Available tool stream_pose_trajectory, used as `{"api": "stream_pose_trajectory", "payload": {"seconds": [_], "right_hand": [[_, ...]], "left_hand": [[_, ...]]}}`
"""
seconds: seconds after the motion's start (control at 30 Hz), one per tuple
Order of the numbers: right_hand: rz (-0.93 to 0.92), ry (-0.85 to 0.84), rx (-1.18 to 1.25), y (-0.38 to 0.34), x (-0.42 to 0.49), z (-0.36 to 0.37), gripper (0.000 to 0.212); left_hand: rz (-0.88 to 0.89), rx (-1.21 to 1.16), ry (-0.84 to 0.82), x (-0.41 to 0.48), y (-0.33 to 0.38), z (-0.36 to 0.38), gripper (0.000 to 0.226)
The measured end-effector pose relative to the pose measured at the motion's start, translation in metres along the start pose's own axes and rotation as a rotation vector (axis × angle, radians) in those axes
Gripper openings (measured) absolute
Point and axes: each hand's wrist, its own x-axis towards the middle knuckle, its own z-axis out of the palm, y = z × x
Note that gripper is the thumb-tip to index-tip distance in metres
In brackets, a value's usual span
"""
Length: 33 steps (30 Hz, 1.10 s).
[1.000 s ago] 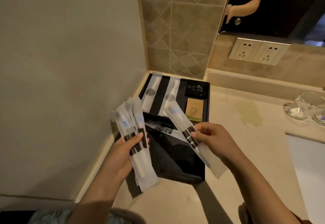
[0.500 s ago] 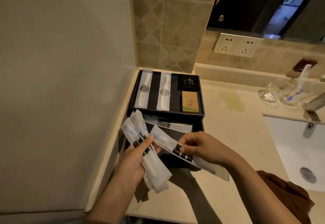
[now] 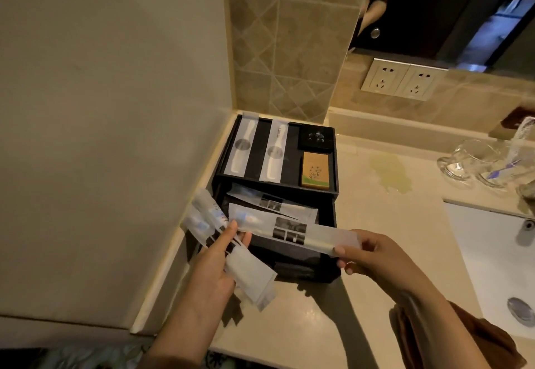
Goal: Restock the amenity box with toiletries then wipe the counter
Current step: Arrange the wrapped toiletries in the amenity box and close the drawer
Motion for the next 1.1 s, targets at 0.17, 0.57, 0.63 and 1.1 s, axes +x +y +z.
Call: {"api": "stream_pose_trajectory", "payload": {"seconds": [0.17, 0.57, 0.63, 1.1], "right_hand": [[-0.049, 0.239, 0.234, 0.005, 0.003, -0.006, 0.012], [0.074, 0.358, 0.214, 0.001, 0.081, 0.063, 0.009], [0.019, 0.413, 0.056, 0.007, 0.09, 0.067, 0.023], [-0.295, 0.388, -1.169, 0.026, 0.106, 0.074, 0.031]], "left_hand": [[-0.02, 0.095, -0.06, -0.006, 0.004, -0.009, 0.047], [0.102, 0.26, -0.014, -0.026, 0.008, -0.03, 0.044], [0.105, 0.268, -0.007, -0.026, 0.009, -0.033, 0.038], [0.09, 0.356, 0.051, -0.017, 0.0, -0.042, 0.013]]}}
